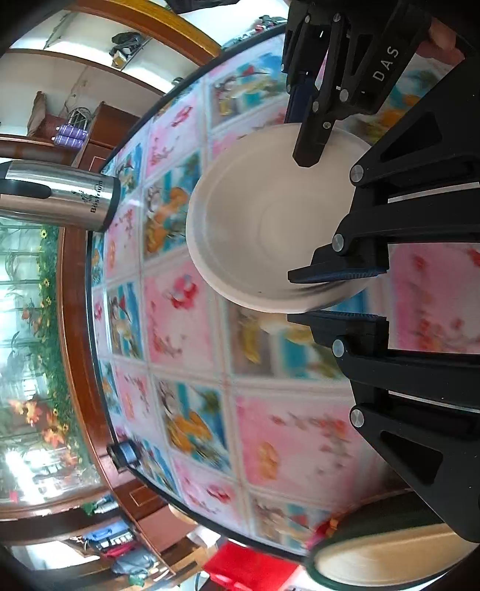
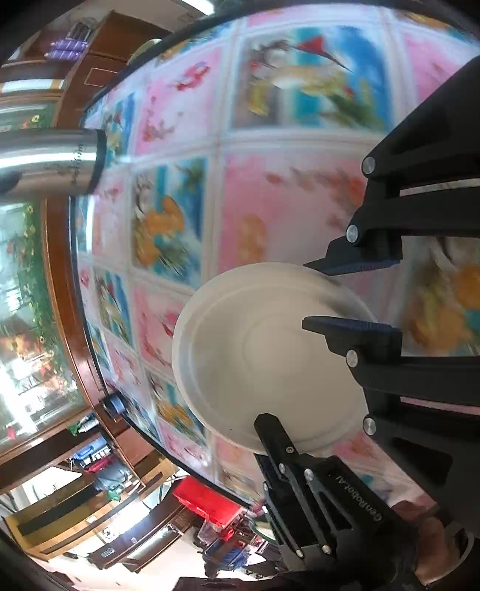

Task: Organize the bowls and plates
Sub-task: 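Lift the white paper bowl and carry it over the green basin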

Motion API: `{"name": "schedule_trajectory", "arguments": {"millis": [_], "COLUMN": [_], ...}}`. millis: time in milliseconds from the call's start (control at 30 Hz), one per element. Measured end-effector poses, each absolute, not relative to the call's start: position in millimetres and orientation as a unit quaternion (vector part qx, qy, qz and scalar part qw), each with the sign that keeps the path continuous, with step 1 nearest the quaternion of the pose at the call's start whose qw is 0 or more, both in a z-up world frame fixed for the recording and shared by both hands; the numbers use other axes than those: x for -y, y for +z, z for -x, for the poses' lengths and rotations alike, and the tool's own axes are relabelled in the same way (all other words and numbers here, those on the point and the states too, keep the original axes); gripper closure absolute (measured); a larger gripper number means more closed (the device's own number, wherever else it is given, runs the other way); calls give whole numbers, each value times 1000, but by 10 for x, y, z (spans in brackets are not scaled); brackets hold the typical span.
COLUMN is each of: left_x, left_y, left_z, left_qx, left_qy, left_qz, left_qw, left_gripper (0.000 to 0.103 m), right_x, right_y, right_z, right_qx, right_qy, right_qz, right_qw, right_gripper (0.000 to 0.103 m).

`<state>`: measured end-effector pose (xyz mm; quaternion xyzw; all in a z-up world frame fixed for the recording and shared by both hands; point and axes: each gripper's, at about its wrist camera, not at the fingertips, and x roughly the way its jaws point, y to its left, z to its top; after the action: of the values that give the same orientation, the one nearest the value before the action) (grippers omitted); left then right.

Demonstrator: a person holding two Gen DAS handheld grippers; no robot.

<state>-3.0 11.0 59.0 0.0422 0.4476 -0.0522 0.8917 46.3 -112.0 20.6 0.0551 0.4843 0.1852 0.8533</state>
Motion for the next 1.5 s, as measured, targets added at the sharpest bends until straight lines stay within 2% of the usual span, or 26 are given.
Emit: {"name": "schedule_trajectory", "arguments": {"millis": [600, 1100, 1500], "left_x": [-433, -804, -1425], "left_y": [624, 982, 1210], "left_z": [557, 748, 842], "left_qx": [-440, -405, -379], "left_qy": [-51, -32, 20], "left_qz": [-21, -2, 32], "left_qw": [896, 914, 925], "left_gripper": [90, 89, 89], "right_x": [750, 444, -130], "right_y": [230, 534, 869], "right_z": [94, 216, 132], "right_qx": [-487, -459, -429], "right_qy": [187, 205, 244], "right_qz": [-42, -18, 18], "right_qw": [852, 864, 870], "right_gripper": [80, 80, 79]}}
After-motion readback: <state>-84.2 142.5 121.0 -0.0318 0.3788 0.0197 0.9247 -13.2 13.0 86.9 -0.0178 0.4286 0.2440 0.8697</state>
